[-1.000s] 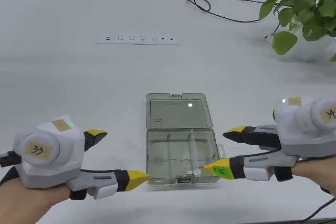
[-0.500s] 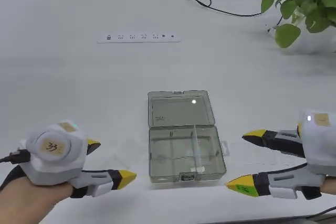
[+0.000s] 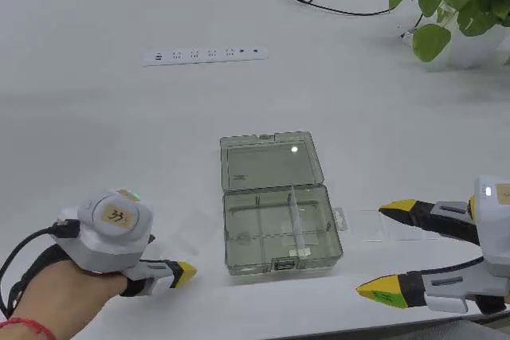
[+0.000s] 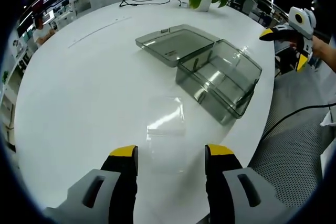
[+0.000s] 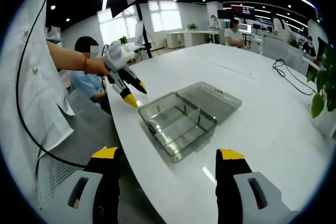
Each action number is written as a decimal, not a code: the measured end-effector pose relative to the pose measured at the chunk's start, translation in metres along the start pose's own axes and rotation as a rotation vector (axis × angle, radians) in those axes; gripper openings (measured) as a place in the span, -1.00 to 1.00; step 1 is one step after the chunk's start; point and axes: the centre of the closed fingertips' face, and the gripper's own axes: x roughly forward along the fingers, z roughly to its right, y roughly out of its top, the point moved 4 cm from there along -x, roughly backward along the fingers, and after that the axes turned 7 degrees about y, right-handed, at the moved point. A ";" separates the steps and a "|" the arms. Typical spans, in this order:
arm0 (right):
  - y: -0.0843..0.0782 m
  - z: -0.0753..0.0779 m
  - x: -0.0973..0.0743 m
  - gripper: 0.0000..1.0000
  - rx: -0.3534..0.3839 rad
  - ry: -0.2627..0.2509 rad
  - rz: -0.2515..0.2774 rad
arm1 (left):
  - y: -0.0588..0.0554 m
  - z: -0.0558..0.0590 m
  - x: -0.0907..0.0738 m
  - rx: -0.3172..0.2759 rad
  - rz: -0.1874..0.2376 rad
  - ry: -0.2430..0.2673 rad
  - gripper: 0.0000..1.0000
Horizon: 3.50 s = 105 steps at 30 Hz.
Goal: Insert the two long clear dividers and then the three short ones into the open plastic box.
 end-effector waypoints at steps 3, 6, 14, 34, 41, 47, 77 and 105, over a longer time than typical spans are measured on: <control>-0.002 0.000 -0.001 0.50 0.001 -0.005 0.004 | -0.002 0.000 0.004 0.016 -0.028 0.010 -0.03; -0.001 -0.001 -0.001 0.50 0.005 -0.008 0.011 | -0.003 0.001 0.006 0.032 -0.049 0.022 -0.08; -0.001 -0.003 0.001 0.50 0.007 -0.012 0.016 | -0.004 -0.002 0.007 0.075 -0.077 0.075 -0.18; 0.002 -0.010 0.005 0.49 0.006 -0.009 0.008 | -0.002 -0.005 0.005 0.014 -0.082 0.060 -0.37; -0.001 -0.010 0.006 0.49 0.008 -0.008 0.004 | -0.001 -0.004 0.005 -0.019 -0.067 0.035 -0.38; -0.002 -0.009 0.005 0.49 0.005 -0.007 -0.001 | -0.001 -0.003 0.004 -0.057 -0.055 0.020 -0.38; 0.002 -0.009 0.008 0.48 0.000 -0.005 -0.021 | 0.000 -0.001 -0.022 -0.339 0.093 -0.063 -0.40; 0.054 -0.010 0.011 0.39 0.142 -0.057 0.114 | 0.067 0.040 -0.065 -0.463 0.384 -0.256 -0.40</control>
